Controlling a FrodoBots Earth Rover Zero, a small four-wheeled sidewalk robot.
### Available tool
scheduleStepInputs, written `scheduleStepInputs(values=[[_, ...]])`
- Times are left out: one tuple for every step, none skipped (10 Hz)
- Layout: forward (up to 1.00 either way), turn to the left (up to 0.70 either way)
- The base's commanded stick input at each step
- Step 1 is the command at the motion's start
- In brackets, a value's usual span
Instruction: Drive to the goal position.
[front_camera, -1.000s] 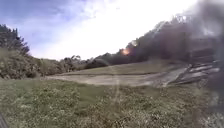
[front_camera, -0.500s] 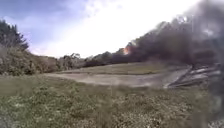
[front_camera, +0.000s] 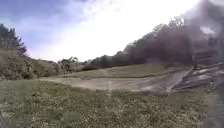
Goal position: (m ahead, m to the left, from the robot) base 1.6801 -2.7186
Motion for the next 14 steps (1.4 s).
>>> scheduleStepInputs(values=[[0.00, 0.00], [0.00, 0.00], [0.00, 0.00], [0.00, 0.00], [0.00, 0.00], [0.00, 0.00], [0.00, 0.00], [0.22, 0.00], [0.45, 0.00], [0.45, 0.00], [0.45, 0.07], [0.45, 0.18], [0.45, 0.24], [0.45, 0.17]])
